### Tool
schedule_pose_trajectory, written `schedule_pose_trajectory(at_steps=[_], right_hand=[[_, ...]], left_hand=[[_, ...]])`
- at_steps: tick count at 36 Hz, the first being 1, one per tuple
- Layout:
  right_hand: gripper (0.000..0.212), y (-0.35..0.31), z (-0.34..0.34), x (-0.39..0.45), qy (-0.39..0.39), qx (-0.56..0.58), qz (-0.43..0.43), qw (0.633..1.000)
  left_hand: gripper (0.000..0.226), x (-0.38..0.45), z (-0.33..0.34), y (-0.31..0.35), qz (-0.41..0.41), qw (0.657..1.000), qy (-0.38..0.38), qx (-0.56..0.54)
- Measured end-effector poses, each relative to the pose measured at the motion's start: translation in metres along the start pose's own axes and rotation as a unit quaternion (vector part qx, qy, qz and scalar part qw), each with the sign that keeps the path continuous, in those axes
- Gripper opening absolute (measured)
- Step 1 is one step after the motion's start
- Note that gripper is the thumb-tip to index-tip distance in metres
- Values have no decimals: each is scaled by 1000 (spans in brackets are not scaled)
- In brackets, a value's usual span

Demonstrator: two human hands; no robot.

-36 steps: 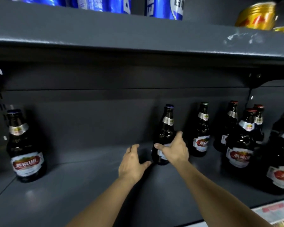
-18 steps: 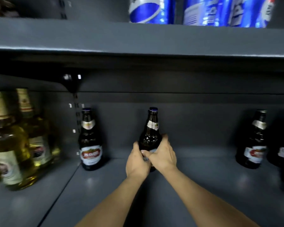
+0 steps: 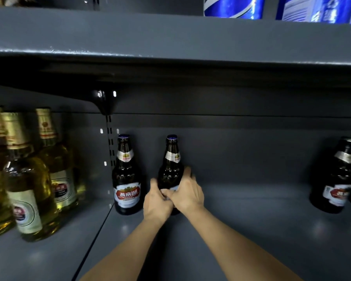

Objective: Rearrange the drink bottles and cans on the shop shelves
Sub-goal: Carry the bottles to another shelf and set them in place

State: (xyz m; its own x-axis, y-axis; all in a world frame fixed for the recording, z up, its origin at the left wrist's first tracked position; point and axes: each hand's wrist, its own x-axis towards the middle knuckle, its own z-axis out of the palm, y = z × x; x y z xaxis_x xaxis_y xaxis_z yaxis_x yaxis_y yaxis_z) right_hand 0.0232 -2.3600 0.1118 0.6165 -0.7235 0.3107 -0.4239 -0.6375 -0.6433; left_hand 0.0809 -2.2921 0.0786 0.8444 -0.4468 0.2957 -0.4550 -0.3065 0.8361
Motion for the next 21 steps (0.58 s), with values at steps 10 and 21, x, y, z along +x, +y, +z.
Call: schedule_pose_trajectory(at_steps=[10, 21], right_hand=[[81, -2, 8, 6, -2, -15, -5, 1000], [85, 28, -28, -13, 46, -49, -17, 998]], left_hand=[[35, 4, -1, -6, 3, 999, -11, -34], [55, -30, 8, 0, 13, 984, 178, 19]])
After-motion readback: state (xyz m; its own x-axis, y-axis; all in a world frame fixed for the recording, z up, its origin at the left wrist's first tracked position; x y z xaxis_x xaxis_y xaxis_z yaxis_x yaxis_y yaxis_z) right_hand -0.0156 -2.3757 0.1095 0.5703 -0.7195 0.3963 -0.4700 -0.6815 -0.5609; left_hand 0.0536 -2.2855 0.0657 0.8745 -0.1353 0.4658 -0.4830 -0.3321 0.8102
